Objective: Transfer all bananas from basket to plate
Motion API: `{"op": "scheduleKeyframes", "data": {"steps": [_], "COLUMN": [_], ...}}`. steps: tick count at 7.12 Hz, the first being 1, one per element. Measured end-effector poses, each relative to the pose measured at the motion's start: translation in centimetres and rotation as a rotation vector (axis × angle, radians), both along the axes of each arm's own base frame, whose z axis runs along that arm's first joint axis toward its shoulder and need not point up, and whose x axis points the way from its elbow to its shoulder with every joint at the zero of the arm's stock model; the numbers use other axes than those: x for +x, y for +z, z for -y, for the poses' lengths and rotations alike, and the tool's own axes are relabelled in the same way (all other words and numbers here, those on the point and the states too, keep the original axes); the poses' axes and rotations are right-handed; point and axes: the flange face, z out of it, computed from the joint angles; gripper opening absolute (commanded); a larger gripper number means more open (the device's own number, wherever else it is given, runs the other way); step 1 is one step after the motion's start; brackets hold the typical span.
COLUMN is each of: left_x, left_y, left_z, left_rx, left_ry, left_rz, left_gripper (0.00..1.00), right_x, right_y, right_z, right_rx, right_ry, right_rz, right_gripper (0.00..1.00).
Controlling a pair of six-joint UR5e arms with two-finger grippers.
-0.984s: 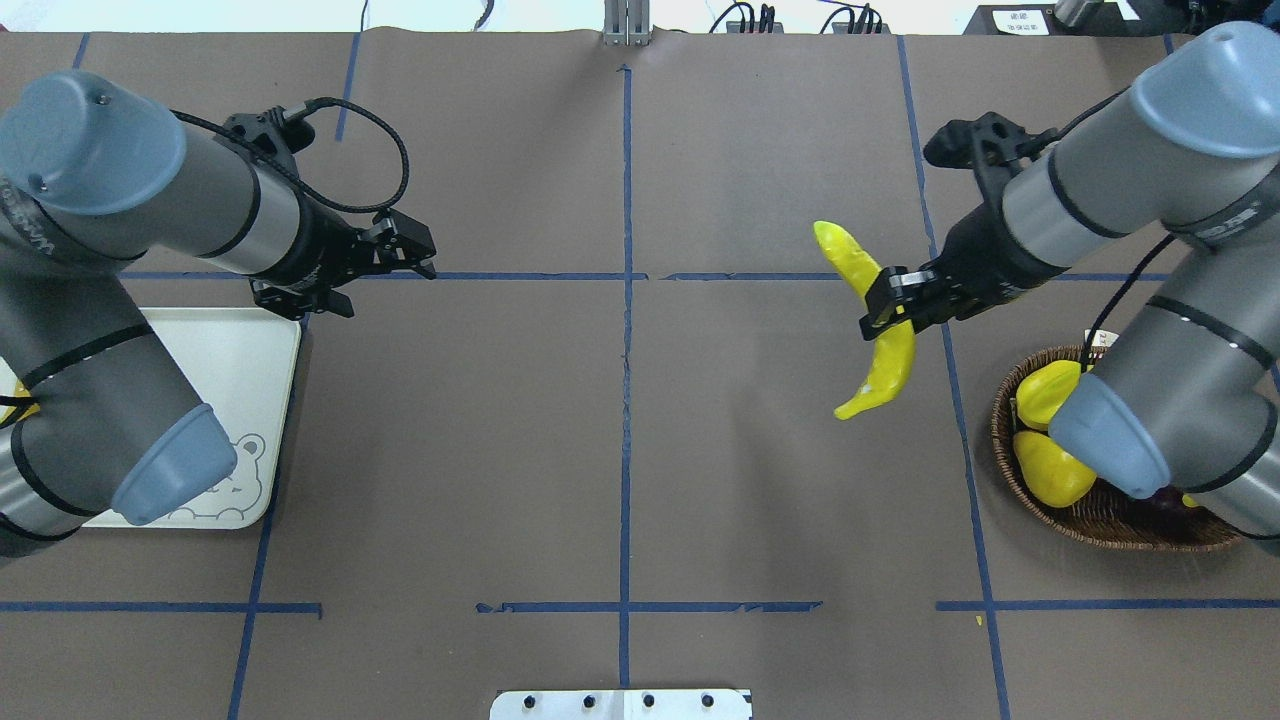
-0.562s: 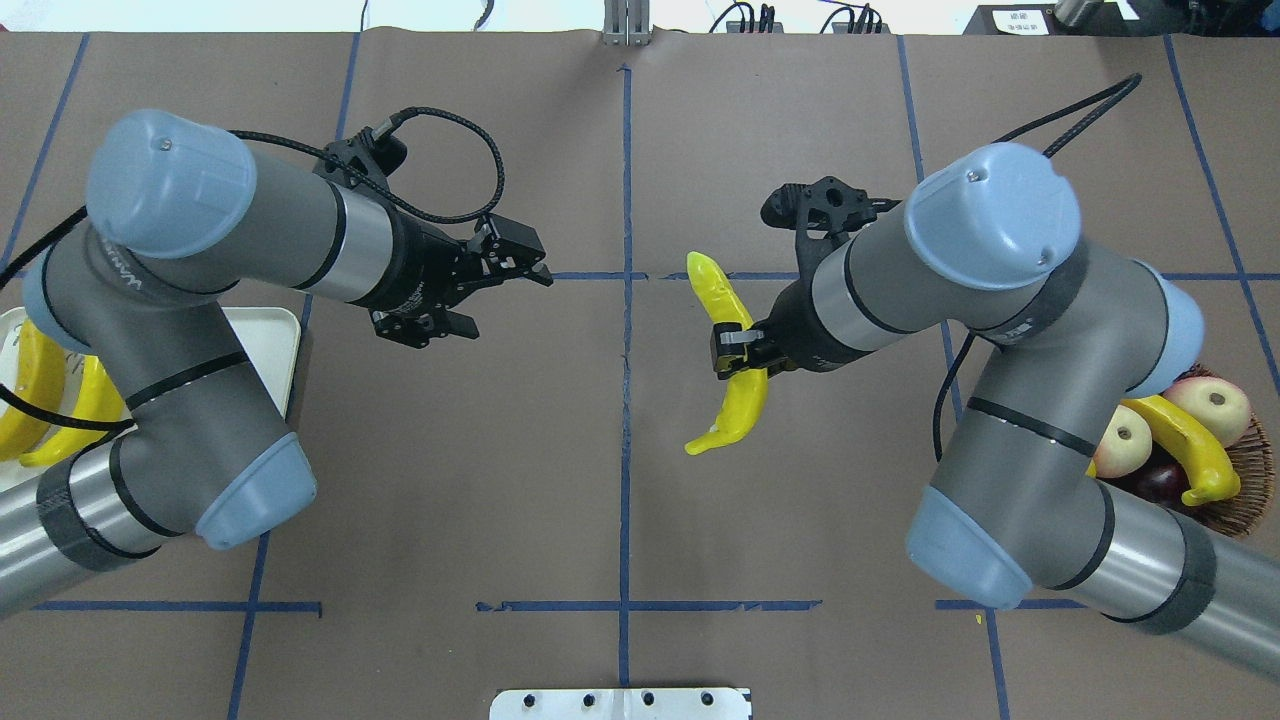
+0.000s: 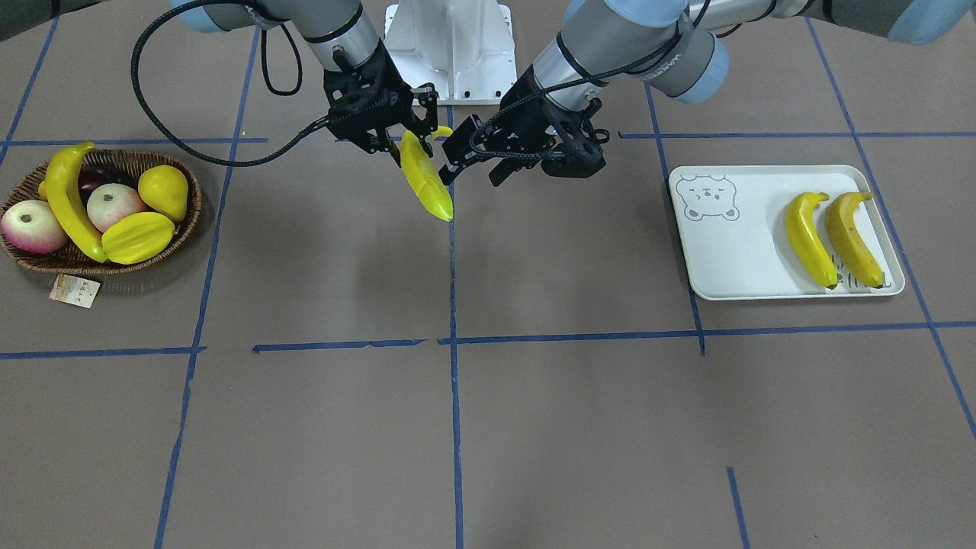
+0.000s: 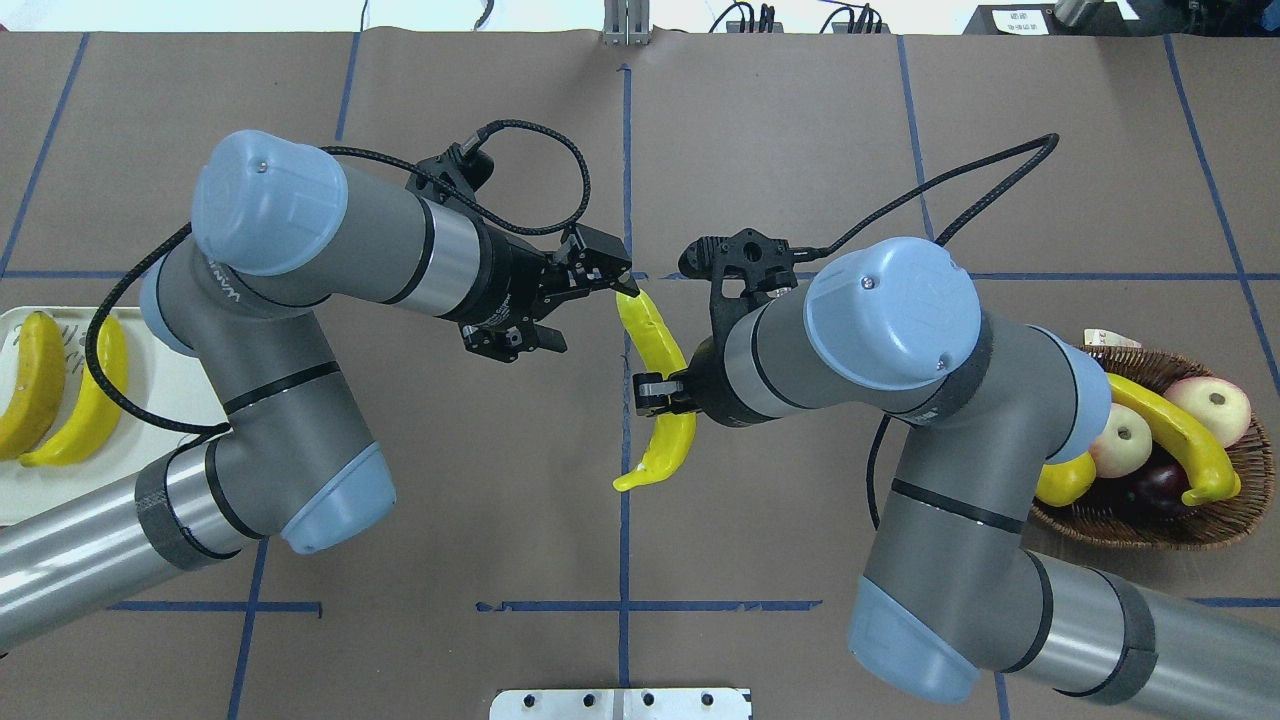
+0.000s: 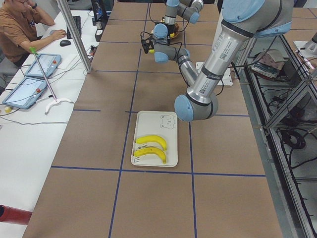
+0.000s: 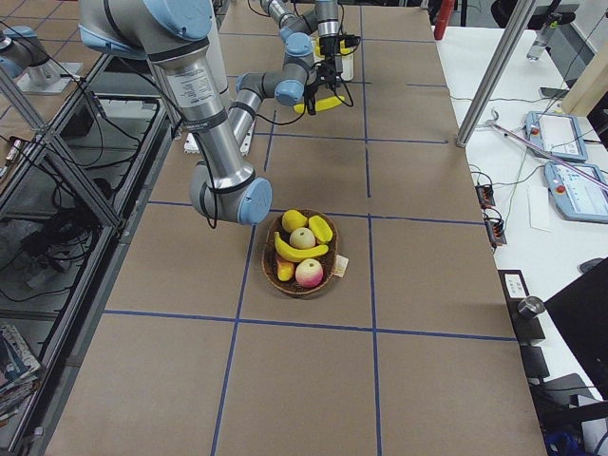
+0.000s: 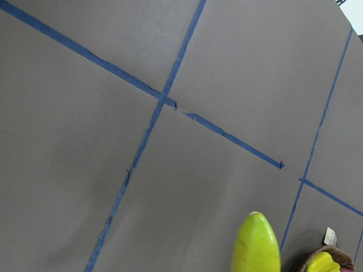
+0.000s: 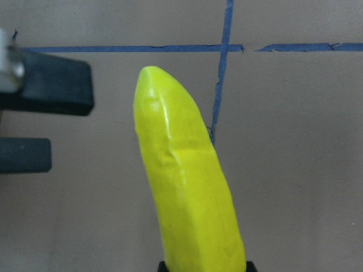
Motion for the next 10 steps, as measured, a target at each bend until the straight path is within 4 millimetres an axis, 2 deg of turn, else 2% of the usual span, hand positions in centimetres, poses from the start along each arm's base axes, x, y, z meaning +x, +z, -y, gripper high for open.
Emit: {"op": "scheduleKeyframes", "data": {"steps": [2, 5, 6, 7, 8, 9, 10], "left_x": [0.8, 2.3, 2.7, 3.0, 3.2, 3.2, 3.3], "left_y": [-0.2, -0.3, -0.3, -0.2, -0.2, -0.2, -0.2], "left_z": [-0.8, -2.2, -2.3, -2.3, -2.2, -2.2, -2.2], "left_rx": [0.004, 0.004, 0.002, 0.001, 0.000, 0.000, 0.001], "left_ry": [0.018, 0.048, 0.053, 0.055, 0.055, 0.054, 0.052], "left_rz": [-0.006, -0.006, -0.004, -0.001, 0.002, 0.002, 0.003], "left_gripper": [0.93, 0.83, 0.80, 0.71, 0.53, 0.28, 0.02], "right_x": [-0.4, -0.7, -0.8, -0.8, -0.8, -0.8, -0.9], "right_y": [-0.7, -1.2, -1.2, -1.3, -1.3, -1.3, -1.3], "right_z": [-0.6, -1.1, -1.2, -1.3, -1.3, -1.4, -1.5], "right_rx": [0.013, 0.020, 0.021, 0.021, 0.021, 0.021, 0.022], "right_ry": [0.000, -0.004, -0.005, -0.006, -0.007, -0.009, -0.011], "right_rz": [0.009, 0.015, 0.017, 0.017, 0.018, 0.018, 0.019], "right_gripper": [0.01, 0.01, 0.01, 0.01, 0.01, 0.02, 0.13]}}
